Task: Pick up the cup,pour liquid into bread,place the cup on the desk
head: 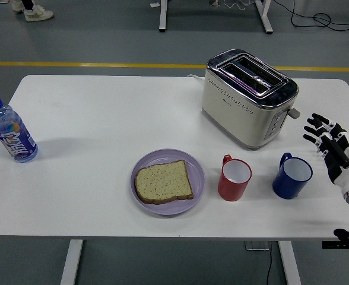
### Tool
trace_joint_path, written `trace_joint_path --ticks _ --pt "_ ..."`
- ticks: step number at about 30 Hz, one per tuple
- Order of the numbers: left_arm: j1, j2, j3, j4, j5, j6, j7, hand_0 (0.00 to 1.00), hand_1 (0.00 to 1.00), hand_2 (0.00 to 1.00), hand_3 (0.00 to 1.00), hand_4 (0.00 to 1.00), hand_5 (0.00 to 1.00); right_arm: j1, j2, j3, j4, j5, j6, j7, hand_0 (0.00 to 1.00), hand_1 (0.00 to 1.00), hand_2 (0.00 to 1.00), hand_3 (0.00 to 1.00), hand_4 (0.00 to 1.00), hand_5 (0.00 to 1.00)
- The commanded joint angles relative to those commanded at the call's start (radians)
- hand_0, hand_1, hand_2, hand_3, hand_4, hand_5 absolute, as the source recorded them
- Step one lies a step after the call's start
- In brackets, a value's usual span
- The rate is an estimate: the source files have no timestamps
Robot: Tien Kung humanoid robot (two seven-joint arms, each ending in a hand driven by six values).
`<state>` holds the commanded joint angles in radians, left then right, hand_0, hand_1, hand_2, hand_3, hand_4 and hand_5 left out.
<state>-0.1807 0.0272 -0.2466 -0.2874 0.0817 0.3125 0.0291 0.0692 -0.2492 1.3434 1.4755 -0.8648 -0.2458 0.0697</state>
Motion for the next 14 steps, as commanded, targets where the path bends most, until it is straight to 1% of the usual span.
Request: trace_joint_path --ticks 5,14 --pt "-0.001 0.0 0.001 0.0 -0.003 0.0 -0.001 0.688 0.698 0.704 0.559 0.249 0.998 0.0 0.001 -0.003 -0.003 -0.007 -0.005 -0.019 0.769 0.718 0.728 0.694 0.729 0.468" --pt "-0.003 0.001 0.006 0.0 -0.011 -0.001 -0.005 0.688 0.699 0.704 0.56 0.249 0.998 0.002 0.0 -0.004 -0.004 -0.007 -0.004 -0.018 0.767 0.717 0.728 0.693 0.728 0.469"
